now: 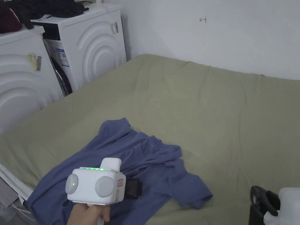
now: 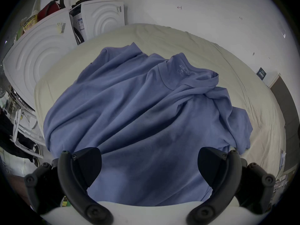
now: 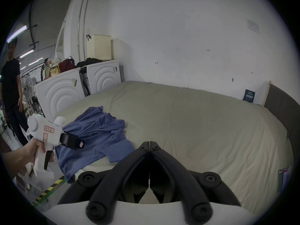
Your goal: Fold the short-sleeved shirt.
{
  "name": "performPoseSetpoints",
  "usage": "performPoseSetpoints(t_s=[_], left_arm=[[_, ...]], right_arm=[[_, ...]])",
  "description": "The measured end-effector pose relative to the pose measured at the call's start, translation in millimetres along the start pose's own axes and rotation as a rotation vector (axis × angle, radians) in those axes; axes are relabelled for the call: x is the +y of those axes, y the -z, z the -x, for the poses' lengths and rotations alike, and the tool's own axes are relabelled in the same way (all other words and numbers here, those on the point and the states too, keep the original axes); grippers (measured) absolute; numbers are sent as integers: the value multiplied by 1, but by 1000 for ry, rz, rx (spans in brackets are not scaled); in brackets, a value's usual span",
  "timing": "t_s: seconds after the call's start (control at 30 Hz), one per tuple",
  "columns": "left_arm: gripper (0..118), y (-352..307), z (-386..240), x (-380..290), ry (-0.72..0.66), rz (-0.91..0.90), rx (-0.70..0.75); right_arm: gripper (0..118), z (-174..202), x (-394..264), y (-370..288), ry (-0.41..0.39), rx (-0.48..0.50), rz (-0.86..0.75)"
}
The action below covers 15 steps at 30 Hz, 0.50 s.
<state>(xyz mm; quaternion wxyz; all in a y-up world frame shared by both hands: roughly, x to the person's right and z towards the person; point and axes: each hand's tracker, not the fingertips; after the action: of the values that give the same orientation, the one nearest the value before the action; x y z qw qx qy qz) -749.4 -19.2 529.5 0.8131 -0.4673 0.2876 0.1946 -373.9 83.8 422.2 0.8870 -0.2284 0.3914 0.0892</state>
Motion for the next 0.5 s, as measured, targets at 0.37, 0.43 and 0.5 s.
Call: performPoseSetpoints(t_s=[0.37, 0.43, 0.5], left_arm=[[99, 10, -10, -8, 79, 63, 13], [49, -12, -20, -16, 106, 4, -16], [0, -20, -24, -17, 137, -22, -12]], right_arm=[[0, 7, -11, -3, -1, 18, 69], [0, 5, -17, -11, 37, 25, 71], [0, 4, -22, -19, 44, 28, 78]])
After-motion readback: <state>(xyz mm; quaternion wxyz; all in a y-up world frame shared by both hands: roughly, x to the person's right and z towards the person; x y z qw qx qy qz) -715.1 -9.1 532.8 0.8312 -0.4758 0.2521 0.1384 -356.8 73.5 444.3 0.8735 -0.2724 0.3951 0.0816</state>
